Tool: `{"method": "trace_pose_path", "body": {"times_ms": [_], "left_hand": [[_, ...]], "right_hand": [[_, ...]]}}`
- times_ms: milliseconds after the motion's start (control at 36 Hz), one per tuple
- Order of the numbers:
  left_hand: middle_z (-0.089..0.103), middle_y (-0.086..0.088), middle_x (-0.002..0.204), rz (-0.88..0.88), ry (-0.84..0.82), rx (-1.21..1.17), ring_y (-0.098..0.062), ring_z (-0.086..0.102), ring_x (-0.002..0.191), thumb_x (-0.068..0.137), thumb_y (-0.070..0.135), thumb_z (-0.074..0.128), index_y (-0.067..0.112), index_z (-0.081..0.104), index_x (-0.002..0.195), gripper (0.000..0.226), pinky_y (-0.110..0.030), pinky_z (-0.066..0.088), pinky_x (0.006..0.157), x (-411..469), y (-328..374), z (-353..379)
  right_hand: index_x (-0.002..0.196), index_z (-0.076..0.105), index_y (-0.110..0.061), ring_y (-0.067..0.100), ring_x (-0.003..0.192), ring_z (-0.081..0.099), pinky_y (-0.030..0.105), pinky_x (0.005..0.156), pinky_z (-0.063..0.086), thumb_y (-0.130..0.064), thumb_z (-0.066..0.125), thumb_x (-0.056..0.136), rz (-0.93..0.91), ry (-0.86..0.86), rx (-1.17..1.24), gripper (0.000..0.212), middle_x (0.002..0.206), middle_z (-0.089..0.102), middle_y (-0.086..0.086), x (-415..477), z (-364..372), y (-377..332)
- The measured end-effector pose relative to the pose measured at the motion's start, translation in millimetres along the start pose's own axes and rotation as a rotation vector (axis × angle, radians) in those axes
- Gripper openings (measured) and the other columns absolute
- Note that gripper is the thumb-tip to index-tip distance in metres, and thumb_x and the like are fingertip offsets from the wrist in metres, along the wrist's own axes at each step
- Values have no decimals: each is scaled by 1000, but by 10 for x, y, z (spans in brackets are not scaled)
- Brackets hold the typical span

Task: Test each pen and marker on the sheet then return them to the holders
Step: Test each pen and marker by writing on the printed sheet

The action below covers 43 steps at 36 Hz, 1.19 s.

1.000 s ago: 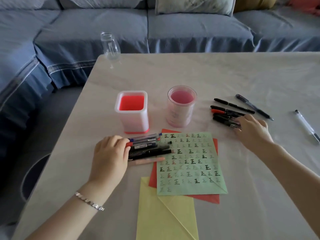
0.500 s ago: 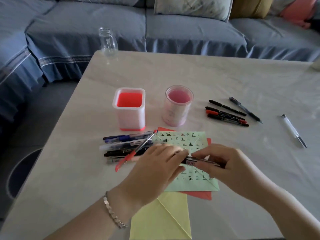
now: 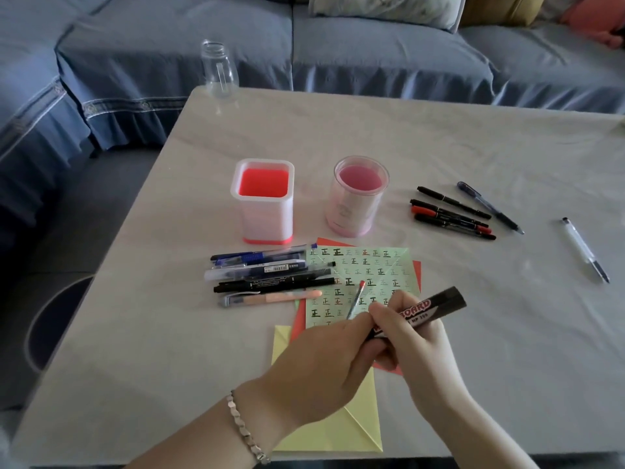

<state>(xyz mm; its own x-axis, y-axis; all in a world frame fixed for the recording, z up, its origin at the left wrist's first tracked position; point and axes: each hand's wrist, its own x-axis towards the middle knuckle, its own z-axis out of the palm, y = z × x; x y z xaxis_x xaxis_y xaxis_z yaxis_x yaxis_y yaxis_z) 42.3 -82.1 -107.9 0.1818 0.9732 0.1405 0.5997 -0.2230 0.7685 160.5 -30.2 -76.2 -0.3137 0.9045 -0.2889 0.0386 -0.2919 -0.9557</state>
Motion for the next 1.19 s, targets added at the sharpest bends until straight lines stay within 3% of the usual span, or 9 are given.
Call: {"method": "trace_pose_path", "body": {"times_ms": [83,194,361,500,611,806,1000,1083,1194], "left_hand": [[68,10,90,1,-10,-84,-10,63,80,94,42,25,21,51,104,35,-35,49,75,-2,43,-24],[69,11,92,-7,-47,-130,-11,64,79,93,44,26,22,51,110,37,-35,49,70,27,86,-23],[68,8,84,-66,-140,-65,-7,49,56,89,58,31,40,42,107,28,-33,46,67,114,82,-10],[43,7,57,-349,-152,101,-5,40,50,75,77,24,29,35,99,55,-30,37,60,146,71,-51],[45,11,72,-487,-49,442,-12,46,64,88,62,39,23,37,96,40,-27,37,64,163,-70,-59],[59,7,88,-465,-107,562,-13,56,76,94,30,41,21,51,96,14,-25,45,68,130,-179,-48],[53,11,81,-396,-112,572,-8,52,72,90,48,45,24,53,94,26,-23,39,63,73,-253,-163],[56,7,86,-405,-131,553,-13,57,79,91,42,45,22,53,93,22,-26,46,71,55,-220,-96],[62,8,86,-409,-4,521,-11,57,76,90,30,48,23,57,90,11,-24,46,63,31,-261,-95]], "right_hand": [[52,30,-13,11,32,28,15,36,26,2,55,83,-5,-33,73,43,38,32,-1,10,-9,37],[51,33,-12,10,35,26,16,34,25,-11,52,71,-26,-95,139,28,41,30,-1,13,-60,73],[49,35,-17,10,34,25,16,36,25,-9,52,70,-45,-95,188,28,41,28,0,7,-210,115],[55,35,-14,8,34,30,16,37,24,-2,57,83,-107,166,186,38,38,33,-6,51,-384,98],[58,33,-13,9,35,30,19,42,24,-6,48,90,-115,320,113,37,36,31,-12,84,-544,76],[58,35,-13,10,37,30,17,42,25,-8,50,90,-40,377,48,36,37,30,-10,24,-574,204],[58,35,-13,10,37,30,18,42,25,-8,51,90,-25,394,46,36,37,30,-10,12,-534,194],[59,36,-12,9,35,30,15,40,25,-7,50,90,-30,389,50,34,35,31,-10,8,-501,183],[59,37,-11,9,35,30,15,39,26,-8,51,90,-30,396,60,34,34,30,-11,-1,-489,178]]}}
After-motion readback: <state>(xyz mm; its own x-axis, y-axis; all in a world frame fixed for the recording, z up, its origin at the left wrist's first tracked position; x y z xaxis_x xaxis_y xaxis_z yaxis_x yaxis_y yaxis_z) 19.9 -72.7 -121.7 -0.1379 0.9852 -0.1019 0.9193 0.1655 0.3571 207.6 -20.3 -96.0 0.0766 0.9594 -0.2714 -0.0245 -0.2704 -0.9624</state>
